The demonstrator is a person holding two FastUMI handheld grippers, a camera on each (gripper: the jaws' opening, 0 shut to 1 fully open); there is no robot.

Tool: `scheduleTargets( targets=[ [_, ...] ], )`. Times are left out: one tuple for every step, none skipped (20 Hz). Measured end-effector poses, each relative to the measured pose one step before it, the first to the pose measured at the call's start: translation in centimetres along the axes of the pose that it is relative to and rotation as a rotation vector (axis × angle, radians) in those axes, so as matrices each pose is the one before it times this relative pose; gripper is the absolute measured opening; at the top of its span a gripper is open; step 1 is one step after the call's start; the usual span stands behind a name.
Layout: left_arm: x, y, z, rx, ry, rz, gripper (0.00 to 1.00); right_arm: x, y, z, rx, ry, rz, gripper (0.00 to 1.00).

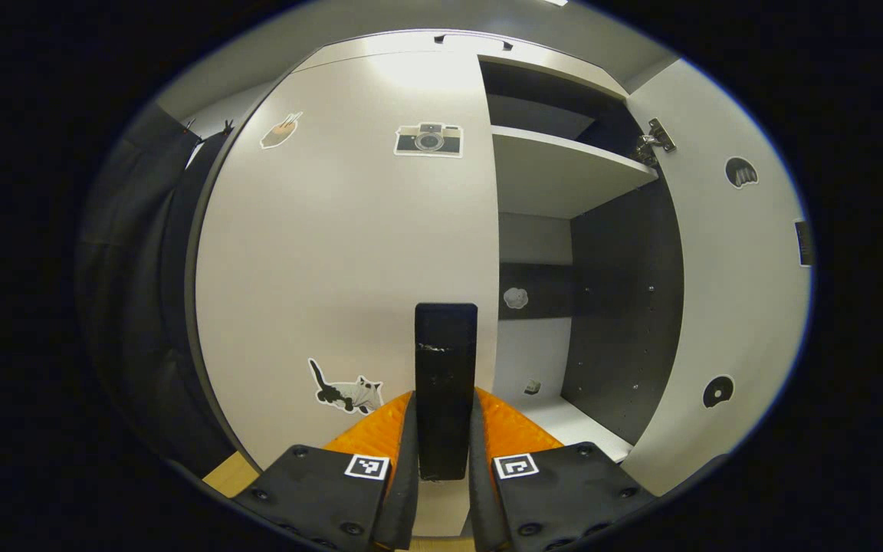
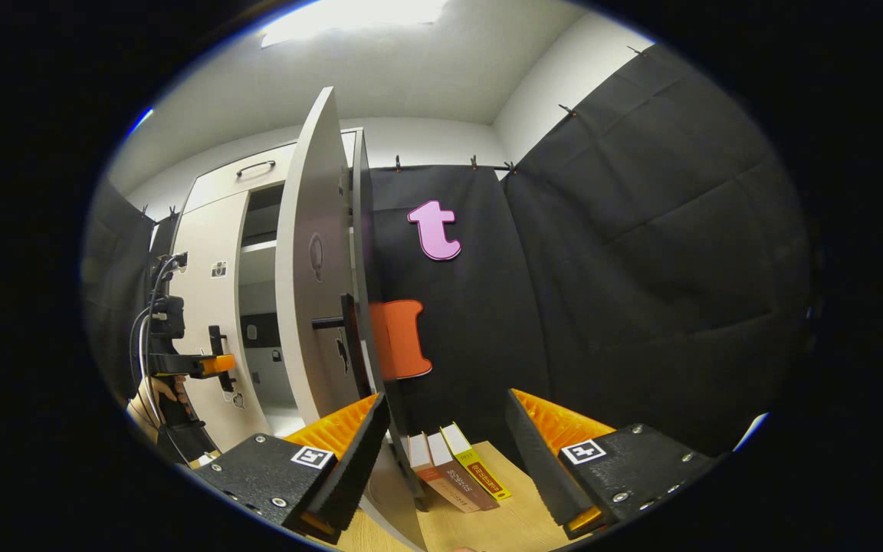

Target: Open the right door of the double-door shoe cabinet with the right hand, and open the left door with the left hand.

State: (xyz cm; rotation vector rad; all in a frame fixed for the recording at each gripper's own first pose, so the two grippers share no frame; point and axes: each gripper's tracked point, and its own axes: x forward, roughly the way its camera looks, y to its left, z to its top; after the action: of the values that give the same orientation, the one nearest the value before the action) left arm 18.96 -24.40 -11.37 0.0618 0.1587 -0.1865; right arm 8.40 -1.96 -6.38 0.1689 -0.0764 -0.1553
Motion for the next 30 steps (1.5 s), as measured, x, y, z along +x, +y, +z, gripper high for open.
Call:
scheduleTargets(
  targets=[
    [-0.15,0.168,-0.191,0.00993,0.00175,-0.00919,0.31,-0.095,0.03,0.035,-0.00066,0.00087,-0.00088,0.92],
    [-0.177,0.027,0.12,0.01154,0.00088,-0.01014,0.31,-0.076,0.128,-0.038,0.00028,0.00307,0.00271,0.92],
    [0.032,-0.015,-0.109,0.00939,0.0056,-0.01021,0.27,-0.014,-0.004,-0.073,0.00018,0.00508,0.00043,0.92],
    [-0.014,-0.009,-0.064,-0.00259,0.00298,-0.01093,0.24,-0.031,0.1,0.03,0.00118,0.00298,0.00062,0.92],
    [-0.334,-0.026,0.062,-0.00853,-0.00071,-0.00868,0.24,-0.128,0.206,0.244,-0.00025,-0.0035,0.00147,0.92],
    [-0.234,0.085,0.09,-0.00543,-0.00389,-0.00558,0.19,-0.05,0.221,0.218,-0.00604,-0.00686,-0.00134,0.92],
    [-0.378,0.024,-0.235,0.00125,0.00006,-0.01312,0.15,-0.078,0.143,0.234,-0.01101,-0.00753,-0.00393,0.92],
    [-0.647,0.064,0.049,-0.00107,-0.00106,-0.01499,0.15,-0.106,0.19,0.225,-0.00999,-0.00577,-0.00345,0.92],
    [-1.063,-0.08,-0.046,-0.00309,-0.00205,-0.01985,0.13,-0.242,0.321,0.329,-0.00382,-0.00679,-0.00291,0.92],
    [-1.036,-0.01,0.114,-0.01392,-0.00227,-0.0185,0.13,-0.297,0.579,0.31,0.00203,-0.00879,0.00525,0.92],
    [-0.434,0.118,-0.125,-0.00898,-0.00326,-0.02029,0.13,-0.352,0.759,0.297,0.00314,-0.00737,0.01047,0.92],
    [-0.756,0.04,-0.017,-0.00783,-0.00327,-0.01846,0.13,-0.222,0.845,0.137,0.00223,-0.00254,0.01059,0.92],
    [-0.678,-0.019,-0.068,-0.00421,0.00036,-0.01747,0.13,-0.305,0.386,0.081,0.00022,-0.00033,0.00812,0.92],
    [-0.735,0.068,0.02,-0.00226,-0.00194,-0.01468,0.13,-0.118,0.647,0.023,-0.00376,-0.00029,0.00741,0.92],
    [-0.769,0.146,-0.028,-0.00057,0.00176,-0.00957,0.13,-0.181,0.659,0.145,-0.00602,-0.0015,0.00306,0.93],
    [-0.811,0.013,0.097,0.00512,-0.00157,-0.0059,0.13,-0.137,0.705,0.13,-0.00436,-0.00252,0.0066,0.92],
    [-0.841,0.076,0.191,0.00104,-0.00564,-0.0048,0.13,-0.066,0.84,0.191,-0.00172,-0.00409,0.01269,0.92],
    [-0.717,0.089,0.129,-0.00121,-0.00405,-0.00834,0.13,-0.09,0.889,0.179,0.00088,-0.00374,0.01416,0.93],
    [-0.726,0.133,0.054,-0.00521,-0.00418,-0.00884,0.13,0.069,0.874,0.219,0.00164,-0.00307,0.01408,0.93],
    [-0.544,0.166,-0.04,0.001,-0.00192,-0.0087,0.13,0.034,0.807,0.185,-0.00047,-0.00335,0.01261,0.93],
    [-0.557,0.318,-0.093,-0.0025,-0.00162,-0.00555,0.13,0.161,0.715,0.113,-0.00392,-0.00285,0.01157,0.92],
    [-0.779,0.228,-0.013,-0.00451,-0.00228,0.00051,0.13,0.222,0.72,0.042,-0.00495,-0.00041,0.00917,0.92],
    [-0.712,0.228,-0.01,0.00623,-0.00041,-0.00105,0.13,0.317,0.621,0.04,-0.00444,0.00108,0.00787,0.92],
    [-0.695,0.254,0.084,0.00361,-0.002,-0.00053,0.13,0.172,0.607,0.006,-0.00264,-0.00168,0.01044,0.92],
    [-0.892,0.318,0.438,0.00181,-0.00117,-0.00173,0.13,0.032,0.675,-0.026,-0.00055,-0.00061,0.01071,0.92],
    [-0.846,0.459,0.327,-0.00151,-0.00082,-0.00247,0.13,0.005,0.606,-0.13,0.00052,0.0007,0.01083,0.92],
    [-0.874,0.525,0.076,-0.00188,-0.00215,-0.00352,0.13,0.108,0.617,-0.144,-0.00019,0.00199,0.01055,0.92],
    [-0.82,0.567,0.041,-0.0019,-0.00346,-0.0013,0.13,0.108,0.544,-0.092,0.00064,0.00023,0.00766,0.92],
    [-0.738,0.514,-0.027,-0.00301,-0.00582,0.00101,0.13,0.1,0.651,-0.047,0.00034,0.00023,0.00796,0.92],
    [-0.781,0.599,0.123,-0.00017,-0.00753,0.00152,0.13,0.109,0.493,-0.057,-0.00062,0.00057,0.00789,0.92]
  ],
)
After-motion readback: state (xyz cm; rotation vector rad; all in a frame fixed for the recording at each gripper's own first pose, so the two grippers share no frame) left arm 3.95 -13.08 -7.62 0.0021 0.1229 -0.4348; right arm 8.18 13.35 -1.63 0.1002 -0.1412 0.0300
